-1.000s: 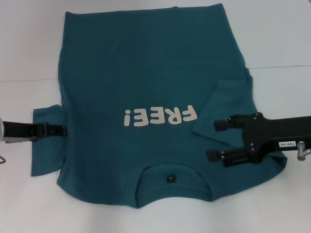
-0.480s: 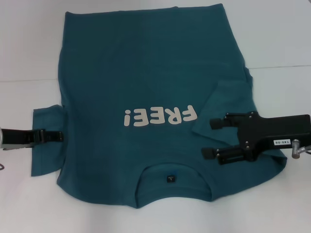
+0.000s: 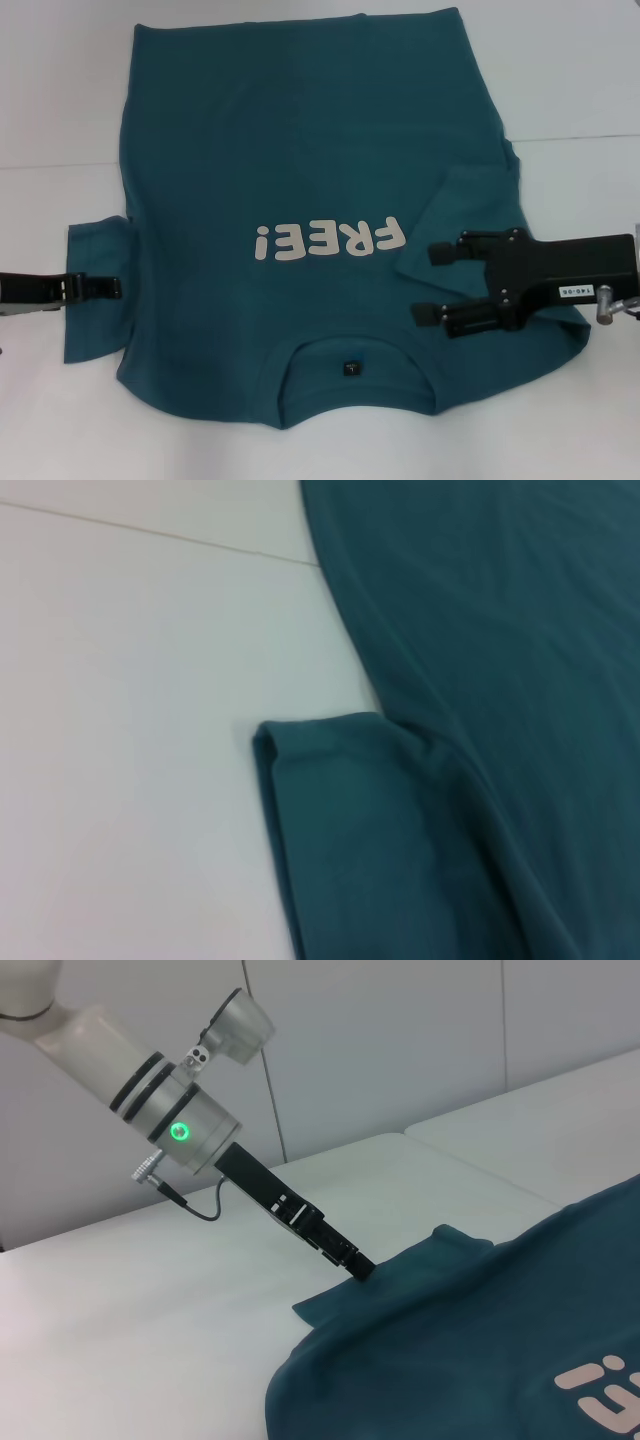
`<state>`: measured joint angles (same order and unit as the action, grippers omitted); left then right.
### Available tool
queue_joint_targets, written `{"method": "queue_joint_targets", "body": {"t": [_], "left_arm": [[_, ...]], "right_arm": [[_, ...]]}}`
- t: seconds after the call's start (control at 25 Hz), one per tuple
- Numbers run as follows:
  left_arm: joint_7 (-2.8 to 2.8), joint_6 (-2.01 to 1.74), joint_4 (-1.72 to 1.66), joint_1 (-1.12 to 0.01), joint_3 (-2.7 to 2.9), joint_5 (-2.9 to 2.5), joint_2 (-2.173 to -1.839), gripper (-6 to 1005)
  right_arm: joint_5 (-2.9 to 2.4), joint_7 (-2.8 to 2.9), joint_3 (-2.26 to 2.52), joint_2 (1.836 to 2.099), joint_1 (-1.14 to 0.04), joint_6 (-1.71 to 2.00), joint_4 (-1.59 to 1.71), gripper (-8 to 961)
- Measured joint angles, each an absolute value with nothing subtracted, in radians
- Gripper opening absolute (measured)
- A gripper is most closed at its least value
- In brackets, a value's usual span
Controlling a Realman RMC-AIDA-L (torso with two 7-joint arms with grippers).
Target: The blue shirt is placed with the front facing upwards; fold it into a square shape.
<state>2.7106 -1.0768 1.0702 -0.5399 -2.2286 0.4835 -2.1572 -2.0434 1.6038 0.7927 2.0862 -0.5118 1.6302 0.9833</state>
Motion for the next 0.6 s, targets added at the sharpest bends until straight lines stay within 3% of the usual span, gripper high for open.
{"method": "queue_joint_targets", "body": {"t": [0.6], "left_arm": [[2.710, -1.038, 1.032, -0.540, -2.230, 0.486, -2.159, 907]], "right_arm": [[-2.043, 1.601, 0.798, 2.086, -0.514, 1.629, 0.974, 944]]}}
